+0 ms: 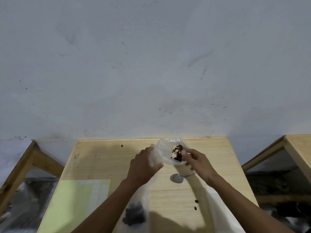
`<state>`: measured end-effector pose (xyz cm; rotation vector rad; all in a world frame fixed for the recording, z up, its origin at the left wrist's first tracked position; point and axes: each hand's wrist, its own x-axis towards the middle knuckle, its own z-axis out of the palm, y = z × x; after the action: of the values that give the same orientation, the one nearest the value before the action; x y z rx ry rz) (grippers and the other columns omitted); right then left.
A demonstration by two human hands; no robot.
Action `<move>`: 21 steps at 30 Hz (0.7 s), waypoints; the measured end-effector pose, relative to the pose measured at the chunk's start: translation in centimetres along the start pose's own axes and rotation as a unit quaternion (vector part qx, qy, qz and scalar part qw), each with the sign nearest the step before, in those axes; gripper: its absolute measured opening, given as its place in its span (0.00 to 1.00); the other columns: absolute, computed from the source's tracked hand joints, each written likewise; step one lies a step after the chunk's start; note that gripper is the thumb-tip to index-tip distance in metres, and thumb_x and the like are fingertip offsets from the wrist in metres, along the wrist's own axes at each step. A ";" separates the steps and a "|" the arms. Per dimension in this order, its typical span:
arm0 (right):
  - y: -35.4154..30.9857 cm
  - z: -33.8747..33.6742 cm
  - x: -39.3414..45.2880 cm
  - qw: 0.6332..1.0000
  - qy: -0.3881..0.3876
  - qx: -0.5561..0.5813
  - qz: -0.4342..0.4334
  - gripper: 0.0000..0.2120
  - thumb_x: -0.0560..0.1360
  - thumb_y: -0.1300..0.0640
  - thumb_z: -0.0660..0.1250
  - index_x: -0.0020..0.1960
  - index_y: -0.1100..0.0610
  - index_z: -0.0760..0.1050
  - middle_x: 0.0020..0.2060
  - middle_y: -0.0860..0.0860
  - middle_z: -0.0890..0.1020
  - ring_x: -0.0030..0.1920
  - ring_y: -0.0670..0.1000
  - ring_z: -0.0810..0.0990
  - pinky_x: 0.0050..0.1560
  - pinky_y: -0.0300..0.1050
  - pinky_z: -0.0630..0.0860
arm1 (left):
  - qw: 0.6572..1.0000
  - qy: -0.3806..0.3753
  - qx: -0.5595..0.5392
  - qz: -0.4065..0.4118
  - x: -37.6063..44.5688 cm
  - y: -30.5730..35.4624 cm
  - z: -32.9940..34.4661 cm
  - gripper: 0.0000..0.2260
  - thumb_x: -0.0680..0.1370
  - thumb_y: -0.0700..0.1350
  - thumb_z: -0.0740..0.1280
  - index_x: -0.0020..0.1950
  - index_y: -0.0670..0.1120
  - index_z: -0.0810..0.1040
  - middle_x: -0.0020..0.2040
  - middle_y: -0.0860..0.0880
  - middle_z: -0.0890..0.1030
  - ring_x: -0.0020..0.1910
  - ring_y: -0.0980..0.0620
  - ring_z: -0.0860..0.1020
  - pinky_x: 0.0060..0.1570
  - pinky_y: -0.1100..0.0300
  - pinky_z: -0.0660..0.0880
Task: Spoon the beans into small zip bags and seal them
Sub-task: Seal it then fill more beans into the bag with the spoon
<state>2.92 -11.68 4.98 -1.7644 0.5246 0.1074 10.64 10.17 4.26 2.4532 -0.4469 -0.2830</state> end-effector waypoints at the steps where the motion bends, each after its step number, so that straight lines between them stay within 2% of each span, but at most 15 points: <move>1: -1.1 0.9 -0.3 0.999 -0.023 0.006 -0.023 0.29 0.69 0.34 0.70 0.59 0.55 0.79 0.41 0.54 0.82 0.40 0.45 0.78 0.45 0.41 0.74 | 1.000 0.002 0.005 0.006 0.1 0.5 0.0 0.30 0.69 0.61 0.70 0.67 0.53 0.68 0.59 0.54 0.77 0.56 0.51 0.76 0.55 0.51 0.73; 3: -2.4 2.7 -0.4 0.998 -0.021 -0.002 -0.055 0.24 0.69 0.39 0.73 0.60 0.51 0.78 0.43 0.48 0.81 0.42 0.42 0.78 0.47 0.37 0.75 | 1.000 0.004 0.012 0.021 0.3 1.5 0.0 0.31 0.69 0.62 0.71 0.67 0.52 0.68 0.59 0.53 0.78 0.56 0.51 0.77 0.54 0.52 0.74; 5: -3.0 3.6 -0.3 0.997 0.016 0.017 -0.068 0.18 0.73 0.48 0.73 0.61 0.49 0.75 0.45 0.47 0.80 0.44 0.43 0.79 0.48 0.36 0.77 | 1.000 0.007 -0.005 0.024 0.5 2.0 -0.2 0.30 0.69 0.61 0.72 0.68 0.51 0.68 0.59 0.54 0.77 0.57 0.52 0.76 0.55 0.54 0.73; 8: -3.0 3.9 0.2 0.995 0.026 0.073 -0.070 0.14 0.77 0.56 0.69 0.62 0.50 0.77 0.49 0.49 0.84 0.51 0.48 0.82 0.56 0.48 0.80 | 0.997 0.014 -0.077 0.013 0.4 1.9 -1.0 0.26 0.71 0.59 0.70 0.65 0.51 0.71 0.56 0.56 0.78 0.55 0.55 0.76 0.53 0.58 0.72; 10: -3.1 3.6 0.3 0.993 0.030 0.085 -0.072 0.11 0.77 0.58 0.68 0.58 0.49 0.76 0.48 0.51 0.83 0.47 0.50 0.83 0.48 0.48 0.81 | 0.991 0.015 -0.130 0.008 0.2 1.3 -1.6 0.22 0.72 0.57 0.67 0.64 0.52 0.72 0.53 0.56 0.79 0.53 0.56 0.78 0.52 0.60 0.73; 12: -3.3 3.3 0.2 0.993 0.031 0.077 -0.085 0.06 0.77 0.58 0.69 0.54 0.51 0.76 0.46 0.51 0.82 0.44 0.50 0.81 0.41 0.43 0.77 | 0.989 0.013 -0.144 0.013 0.2 0.6 -2.0 0.15 0.75 0.51 0.68 0.61 0.51 0.74 0.48 0.56 0.80 0.50 0.57 0.78 0.51 0.64 0.72; 14: -3.5 3.1 0.3 0.993 0.020 0.059 -0.105 0.02 0.77 0.58 0.69 0.50 0.55 0.78 0.45 0.50 0.82 0.43 0.48 0.79 0.41 0.41 0.73 | 0.988 -0.004 -0.153 0.019 0.3 0.0 -2.3 0.09 0.76 0.46 0.69 0.55 0.50 0.77 0.43 0.56 0.81 0.46 0.59 0.79 0.48 0.66 0.73; 16: -3.7 3.0 0.4 0.993 0.015 0.054 -0.102 0.03 0.77 0.58 0.69 0.46 0.57 0.80 0.42 0.51 0.83 0.41 0.47 0.79 0.40 0.41 0.71 | 0.986 -0.018 -0.163 0.019 0.3 -0.2 -2.5 0.05 0.74 0.45 0.71 0.48 0.50 0.78 0.38 0.55 0.80 0.39 0.61 0.78 0.43 0.68 0.73; 18: -4.1 2.8 0.4 0.993 0.004 0.077 -0.089 0.05 0.77 0.58 0.68 0.44 0.58 0.80 0.41 0.55 0.84 0.39 0.49 0.79 0.39 0.40 0.72 | 0.985 -0.023 -0.167 0.019 0.1 0.0 -2.8 0.04 0.74 0.45 0.72 0.43 0.48 0.78 0.34 0.56 0.77 0.33 0.63 0.74 0.37 0.73 0.69; 21: -4.6 2.4 0.1 0.990 -0.039 0.117 -0.067 0.07 0.79 0.60 0.66 0.47 0.63 0.80 0.40 0.56 0.86 0.38 0.49 0.82 0.35 0.36 0.73 | 0.984 -0.027 -0.177 0.009 -0.1 0.0 -2.9 0.08 0.73 0.45 0.73 0.37 0.48 0.77 0.30 0.57 0.75 0.29 0.63 0.72 0.33 0.73 0.68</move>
<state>5.30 -8.66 8.44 -1.5540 0.3467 0.0197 11.44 11.80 6.55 2.0983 -0.4039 -0.3855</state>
